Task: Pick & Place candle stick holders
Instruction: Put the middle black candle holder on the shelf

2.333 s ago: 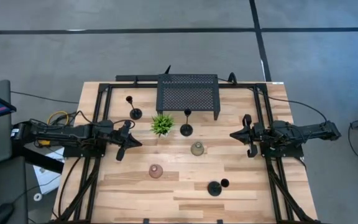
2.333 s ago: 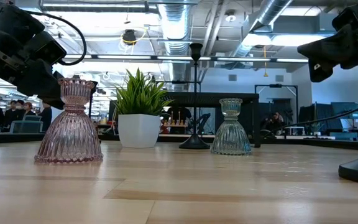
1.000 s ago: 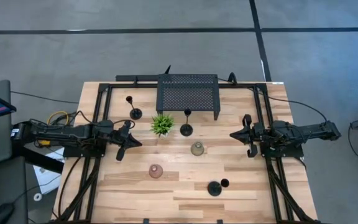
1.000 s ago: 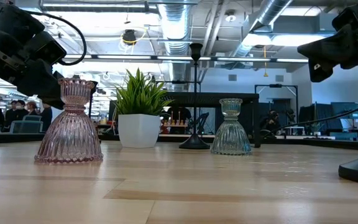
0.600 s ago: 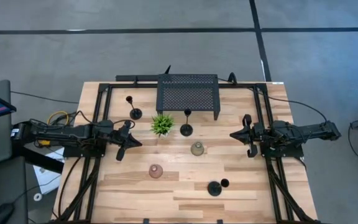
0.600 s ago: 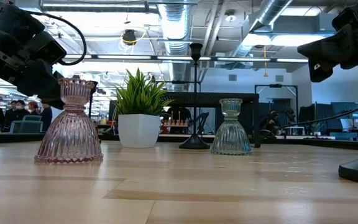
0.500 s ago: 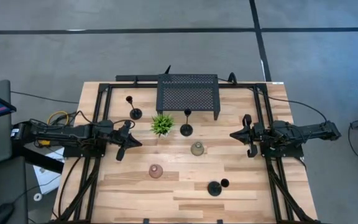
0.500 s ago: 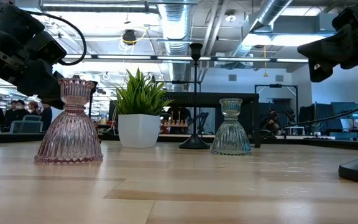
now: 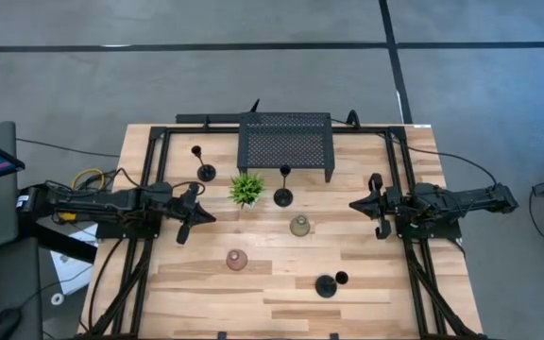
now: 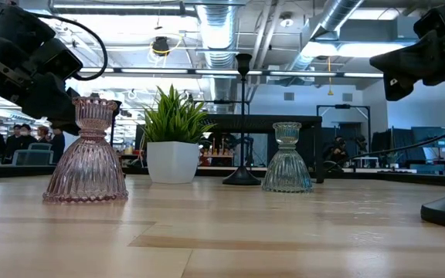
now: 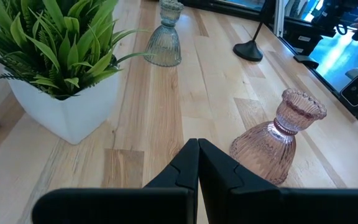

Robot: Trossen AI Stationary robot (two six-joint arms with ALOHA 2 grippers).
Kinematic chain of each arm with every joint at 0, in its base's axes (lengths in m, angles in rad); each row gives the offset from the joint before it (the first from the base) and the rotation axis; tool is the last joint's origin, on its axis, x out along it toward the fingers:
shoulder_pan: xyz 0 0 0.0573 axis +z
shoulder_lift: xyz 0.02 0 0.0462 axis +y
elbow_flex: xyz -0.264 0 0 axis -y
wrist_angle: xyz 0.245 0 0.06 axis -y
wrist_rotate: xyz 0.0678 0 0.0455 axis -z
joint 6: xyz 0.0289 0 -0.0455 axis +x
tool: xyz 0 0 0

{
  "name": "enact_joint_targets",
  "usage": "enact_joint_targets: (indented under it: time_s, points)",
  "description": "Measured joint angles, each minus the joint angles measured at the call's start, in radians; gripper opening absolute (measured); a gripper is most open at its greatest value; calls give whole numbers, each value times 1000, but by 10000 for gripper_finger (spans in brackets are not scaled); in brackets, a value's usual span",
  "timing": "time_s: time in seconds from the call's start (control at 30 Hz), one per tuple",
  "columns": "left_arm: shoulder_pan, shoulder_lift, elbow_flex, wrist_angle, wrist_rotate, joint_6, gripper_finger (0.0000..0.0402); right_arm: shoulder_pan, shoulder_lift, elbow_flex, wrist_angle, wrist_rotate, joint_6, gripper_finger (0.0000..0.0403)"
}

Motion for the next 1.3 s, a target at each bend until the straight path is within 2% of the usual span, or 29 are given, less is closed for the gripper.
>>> enact_joint_targets:
  time_s: [0.8,0.93,1.17,1.3]
  points:
    - [0,0,0,64,-1,31,8,0,0,0,15,0,0,0]
    - [0,0,0,67,-68,29,8,0,0,0,15,1,0,0]
    - [0,0,0,60,-305,51,4,0,0,0,15,67,-1,0]
    - [0,0,0,85,-318,49,6,0,0,0,15,80,-4,0]
